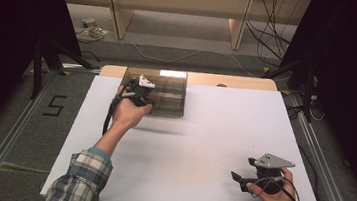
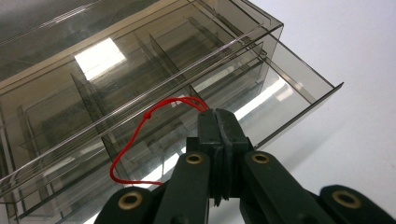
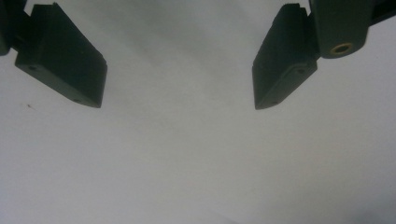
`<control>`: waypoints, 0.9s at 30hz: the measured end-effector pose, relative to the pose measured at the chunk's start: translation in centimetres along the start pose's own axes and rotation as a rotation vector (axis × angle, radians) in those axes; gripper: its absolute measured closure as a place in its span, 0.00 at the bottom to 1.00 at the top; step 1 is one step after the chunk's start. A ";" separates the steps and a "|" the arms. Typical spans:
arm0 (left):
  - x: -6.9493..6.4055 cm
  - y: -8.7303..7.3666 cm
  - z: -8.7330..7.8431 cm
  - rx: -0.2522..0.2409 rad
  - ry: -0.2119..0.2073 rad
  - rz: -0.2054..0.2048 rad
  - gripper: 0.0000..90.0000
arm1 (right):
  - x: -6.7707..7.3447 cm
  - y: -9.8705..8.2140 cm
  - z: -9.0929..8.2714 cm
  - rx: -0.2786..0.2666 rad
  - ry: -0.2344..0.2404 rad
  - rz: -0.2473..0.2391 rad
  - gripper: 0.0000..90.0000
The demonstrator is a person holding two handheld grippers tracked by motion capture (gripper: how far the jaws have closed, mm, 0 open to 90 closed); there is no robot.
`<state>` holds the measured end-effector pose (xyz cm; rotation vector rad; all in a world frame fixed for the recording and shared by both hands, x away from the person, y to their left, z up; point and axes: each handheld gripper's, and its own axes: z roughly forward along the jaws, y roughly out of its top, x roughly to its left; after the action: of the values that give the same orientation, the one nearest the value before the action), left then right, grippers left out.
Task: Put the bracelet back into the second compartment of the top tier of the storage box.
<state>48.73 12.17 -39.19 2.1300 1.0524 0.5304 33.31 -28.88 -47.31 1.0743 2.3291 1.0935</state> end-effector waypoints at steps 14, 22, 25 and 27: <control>0.2 0.1 0.6 0.022 -0.005 -0.007 1.00 | 0.0 0.0 0.0 0.000 0.001 0.000 0.21; 0.1 0.1 0.9 0.027 -0.007 -0.009 1.00 | -0.1 0.0 0.0 -0.004 0.002 -0.005 0.21; 0.2 0.1 1.0 0.032 -0.005 -0.009 1.00 | -0.1 0.0 0.0 -0.001 0.002 0.001 0.21; 0.3 0.0 1.1 0.038 -0.005 -0.011 1.00 | -0.1 0.0 0.0 -0.004 0.002 -0.004 0.21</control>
<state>49.59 11.92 -39.91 2.1564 1.0786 0.5040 33.38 -28.94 -47.31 1.0667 2.3291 1.0979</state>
